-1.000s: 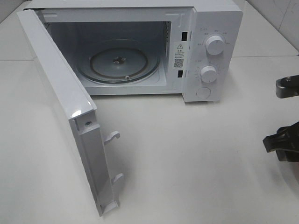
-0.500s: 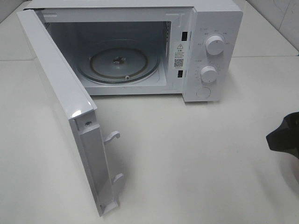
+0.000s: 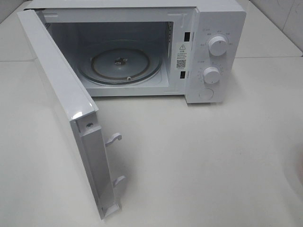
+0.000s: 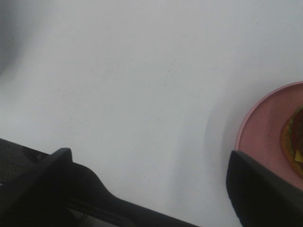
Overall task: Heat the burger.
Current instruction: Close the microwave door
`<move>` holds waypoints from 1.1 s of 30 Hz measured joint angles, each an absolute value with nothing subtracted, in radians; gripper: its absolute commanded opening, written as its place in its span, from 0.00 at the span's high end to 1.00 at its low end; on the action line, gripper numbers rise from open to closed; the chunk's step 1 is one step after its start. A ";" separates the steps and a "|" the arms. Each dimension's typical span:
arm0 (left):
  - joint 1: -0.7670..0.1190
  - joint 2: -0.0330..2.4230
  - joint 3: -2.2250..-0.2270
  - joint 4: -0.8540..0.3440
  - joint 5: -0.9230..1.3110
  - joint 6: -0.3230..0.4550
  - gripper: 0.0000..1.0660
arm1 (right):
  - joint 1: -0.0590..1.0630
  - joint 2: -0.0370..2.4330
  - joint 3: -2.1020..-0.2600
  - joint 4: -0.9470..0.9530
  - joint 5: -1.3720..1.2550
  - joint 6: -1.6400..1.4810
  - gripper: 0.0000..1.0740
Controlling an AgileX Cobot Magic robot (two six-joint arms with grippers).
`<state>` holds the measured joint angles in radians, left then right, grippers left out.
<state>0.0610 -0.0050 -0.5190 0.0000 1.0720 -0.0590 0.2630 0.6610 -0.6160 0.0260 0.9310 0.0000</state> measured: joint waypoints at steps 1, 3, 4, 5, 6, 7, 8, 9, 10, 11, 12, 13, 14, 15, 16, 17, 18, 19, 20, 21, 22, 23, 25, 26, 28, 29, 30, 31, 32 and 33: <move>0.061 -0.005 -0.519 0.000 1.072 -0.059 0.06 | 0.263 0.628 -0.620 0.031 0.941 0.000 0.22; 0.061 -0.005 -0.519 0.000 1.072 -0.059 0.06 | 0.263 0.559 -0.623 0.038 0.961 0.000 0.22; 0.061 -0.005 -0.519 0.000 1.072 -0.059 0.06 | 0.263 0.525 -0.624 0.041 0.976 0.006 0.23; 0.061 -0.005 -0.519 0.000 1.072 -0.059 0.06 | 0.263 0.525 -0.624 0.041 0.976 0.006 0.23; 0.061 -0.005 -0.519 0.000 1.072 -0.059 0.06 | 0.263 0.464 -0.624 0.042 1.006 0.013 0.23; 0.061 -0.005 -0.519 0.000 1.072 -0.059 0.06 | 0.263 0.464 -0.624 0.042 1.006 0.013 0.23; 0.061 -0.005 -0.519 0.000 1.072 -0.059 0.06 | 0.263 0.408 -0.624 0.042 1.031 0.026 0.24; 0.061 -0.005 -0.519 0.000 1.072 -0.059 0.06 | 0.263 0.378 -0.624 0.042 1.046 0.029 0.24; 0.061 -0.005 -0.519 0.000 1.072 -0.059 0.06 | 0.263 0.378 -0.624 0.042 1.046 0.029 0.24; 0.061 -0.005 -0.519 0.000 1.072 -0.059 0.06 | 0.261 0.322 -0.624 0.039 1.068 0.039 0.24; 0.061 -0.005 -0.519 0.000 1.072 -0.059 0.06 | 0.254 0.297 -0.624 0.037 1.078 0.048 0.25; 0.061 -0.005 -0.519 0.000 1.072 -0.059 0.06 | 0.254 0.297 -0.624 0.037 1.078 0.048 0.25; 0.061 -0.005 -0.519 0.000 1.072 -0.059 0.06 | 0.229 0.254 -0.624 0.020 1.103 0.059 0.26; 0.061 -0.005 -0.519 0.000 1.072 -0.059 0.06 | 0.212 0.210 -0.624 0.000 1.116 0.067 0.27; 0.061 -0.005 -0.519 0.000 1.072 -0.059 0.06 | 0.212 0.210 -0.624 0.000 1.116 0.067 0.27; 0.061 -0.005 -0.519 0.000 1.072 -0.059 0.06 | 0.205 0.187 -0.623 0.000 1.117 0.071 0.27; 0.061 -0.005 -0.519 0.000 1.072 -0.059 0.06 | 0.205 0.187 -0.623 0.000 1.117 0.071 0.27; 0.061 -0.005 -0.519 0.000 1.072 -0.059 0.06 | 0.194 0.140 -0.614 0.000 1.118 0.076 0.28; 0.061 -0.005 -0.519 0.000 1.072 -0.059 0.06 | 0.185 0.100 -0.602 -0.007 1.120 0.076 0.29; 0.061 -0.005 -0.519 0.000 1.072 -0.059 0.06 | 0.185 0.100 -0.602 -0.007 1.120 0.076 0.29; 0.061 -0.005 -0.519 0.000 1.072 -0.059 0.06 | 0.183 0.078 -0.595 -0.009 1.124 0.076 0.29; 0.061 -0.005 -0.519 0.000 1.072 -0.059 0.06 | 0.183 0.078 -0.595 -0.009 1.124 0.076 0.29; 0.061 -0.005 -0.519 0.000 1.072 -0.059 0.06 | 0.183 0.028 -0.573 -0.012 1.137 0.076 0.29; 0.061 -0.005 -0.519 0.000 1.072 -0.059 0.06 | 0.183 0.028 -0.573 -0.012 1.137 0.076 0.29; 0.061 -0.005 -0.519 0.000 1.072 -0.059 0.06 | 0.183 0.003 -0.556 -0.012 1.142 0.076 0.29; 0.061 -0.005 -0.519 0.000 1.072 -0.059 0.06 | 0.183 -0.003 -0.545 -0.012 1.143 0.076 0.29; 0.061 -0.005 -0.519 0.000 1.072 -0.059 0.06 | 0.183 -0.003 -0.544 -0.012 1.143 0.076 0.29; 0.061 -0.005 -0.519 0.000 1.072 -0.059 0.06 | 0.183 -0.003 -0.544 -0.012 1.143 0.076 0.29; 0.061 -0.005 -0.519 0.000 1.072 -0.059 0.06 | 0.183 -0.003 -0.544 -0.012 1.139 0.076 0.29; 0.061 -0.005 -0.519 0.000 1.072 -0.059 0.06 | 0.183 -0.003 -0.543 -0.013 1.131 0.076 0.29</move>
<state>0.0610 -0.0050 -0.5190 0.0000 1.0720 -0.0590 0.1830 -0.0030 -0.5430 -0.0130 1.1310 0.0760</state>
